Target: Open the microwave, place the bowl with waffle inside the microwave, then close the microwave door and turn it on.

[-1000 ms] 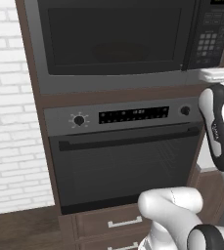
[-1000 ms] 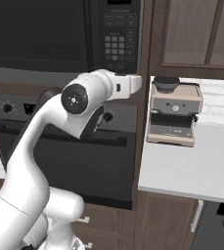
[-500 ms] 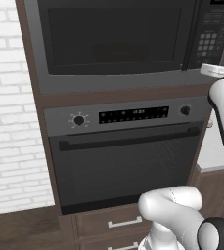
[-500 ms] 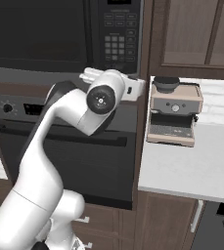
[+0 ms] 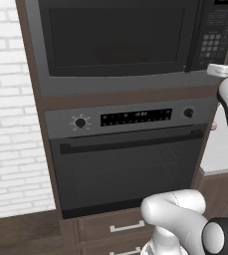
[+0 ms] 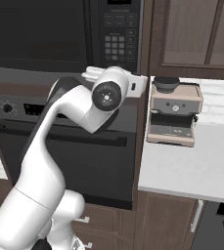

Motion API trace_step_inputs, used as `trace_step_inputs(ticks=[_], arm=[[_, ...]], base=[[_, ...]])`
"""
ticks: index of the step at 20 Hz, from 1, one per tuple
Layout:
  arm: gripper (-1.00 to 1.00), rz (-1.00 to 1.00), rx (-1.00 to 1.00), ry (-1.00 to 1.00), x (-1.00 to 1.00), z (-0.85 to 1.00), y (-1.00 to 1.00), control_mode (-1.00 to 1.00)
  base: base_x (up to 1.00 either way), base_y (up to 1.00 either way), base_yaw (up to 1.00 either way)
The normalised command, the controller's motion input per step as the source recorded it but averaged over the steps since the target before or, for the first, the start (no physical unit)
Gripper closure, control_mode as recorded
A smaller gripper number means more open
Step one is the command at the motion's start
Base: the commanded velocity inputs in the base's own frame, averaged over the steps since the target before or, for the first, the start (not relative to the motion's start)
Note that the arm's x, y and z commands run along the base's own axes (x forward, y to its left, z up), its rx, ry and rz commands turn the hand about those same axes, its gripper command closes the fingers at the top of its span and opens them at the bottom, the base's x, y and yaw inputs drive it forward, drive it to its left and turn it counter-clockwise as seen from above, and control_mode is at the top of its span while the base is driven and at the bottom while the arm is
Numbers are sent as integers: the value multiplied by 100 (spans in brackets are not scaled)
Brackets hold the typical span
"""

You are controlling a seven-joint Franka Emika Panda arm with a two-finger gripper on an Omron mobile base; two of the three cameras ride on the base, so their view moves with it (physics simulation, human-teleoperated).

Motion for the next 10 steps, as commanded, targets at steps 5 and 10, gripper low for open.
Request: trace_step_inputs(ticks=[5, 10], arm=[[100, 0, -4, 0, 0, 19, 0, -100], [100, 0, 0, 0, 0, 18, 0, -100]], base=[[0, 0, 0], [0, 0, 0]])
